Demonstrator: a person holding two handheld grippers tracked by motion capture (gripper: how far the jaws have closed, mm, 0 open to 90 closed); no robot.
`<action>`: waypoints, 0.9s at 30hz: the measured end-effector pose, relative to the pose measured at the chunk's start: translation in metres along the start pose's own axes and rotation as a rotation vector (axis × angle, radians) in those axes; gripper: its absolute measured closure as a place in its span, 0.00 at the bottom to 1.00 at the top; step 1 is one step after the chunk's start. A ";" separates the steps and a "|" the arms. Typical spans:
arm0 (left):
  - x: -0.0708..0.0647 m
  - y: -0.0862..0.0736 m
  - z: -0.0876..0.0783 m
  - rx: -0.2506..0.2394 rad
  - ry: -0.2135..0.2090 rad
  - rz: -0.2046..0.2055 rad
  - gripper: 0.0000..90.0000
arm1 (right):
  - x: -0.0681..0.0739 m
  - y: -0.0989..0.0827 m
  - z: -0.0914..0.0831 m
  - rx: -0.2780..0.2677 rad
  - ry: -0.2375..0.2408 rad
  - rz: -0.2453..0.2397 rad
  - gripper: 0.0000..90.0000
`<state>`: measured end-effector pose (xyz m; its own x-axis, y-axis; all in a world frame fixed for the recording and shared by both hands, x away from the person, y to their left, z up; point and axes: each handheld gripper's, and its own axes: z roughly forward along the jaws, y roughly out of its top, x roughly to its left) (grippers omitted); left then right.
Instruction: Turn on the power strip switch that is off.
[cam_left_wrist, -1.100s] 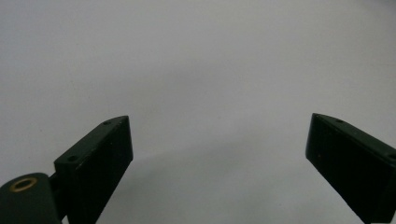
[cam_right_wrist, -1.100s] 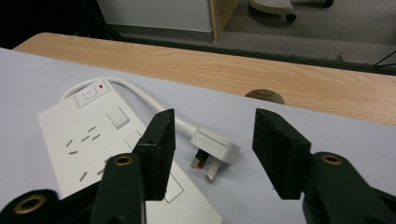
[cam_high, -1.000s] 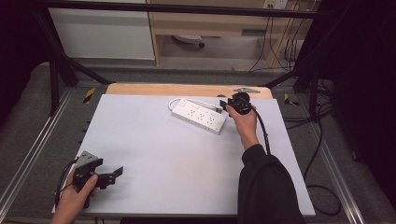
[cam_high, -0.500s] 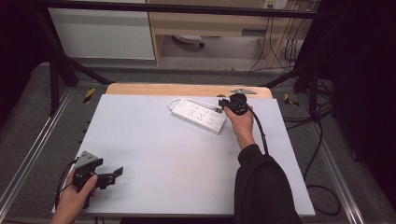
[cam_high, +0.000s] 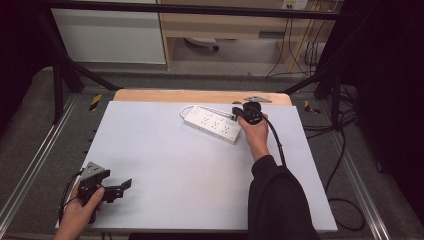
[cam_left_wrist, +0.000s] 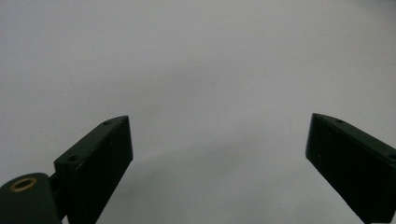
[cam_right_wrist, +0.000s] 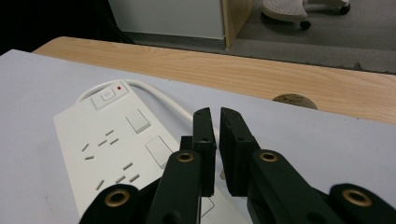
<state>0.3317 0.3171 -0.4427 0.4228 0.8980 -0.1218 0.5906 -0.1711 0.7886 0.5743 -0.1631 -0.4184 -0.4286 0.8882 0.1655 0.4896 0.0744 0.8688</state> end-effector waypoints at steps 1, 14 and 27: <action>0.000 0.000 0.000 0.001 0.000 0.001 0.08 | 0.000 0.000 0.000 0.000 0.000 0.000 0.95; 0.000 0.000 0.000 0.000 0.003 0.004 0.08 | 0.005 -0.003 0.004 0.012 0.010 -0.020 1.00; 0.000 0.000 0.000 0.000 0.004 0.004 0.08 | 0.008 -0.007 0.008 0.020 0.020 -0.032 1.00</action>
<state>0.3315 0.3173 -0.4426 0.4229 0.8987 -0.1162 0.5888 -0.1750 0.7891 0.5735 -0.1525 -0.4264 -0.4588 0.8762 0.1472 0.4906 0.1117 0.8642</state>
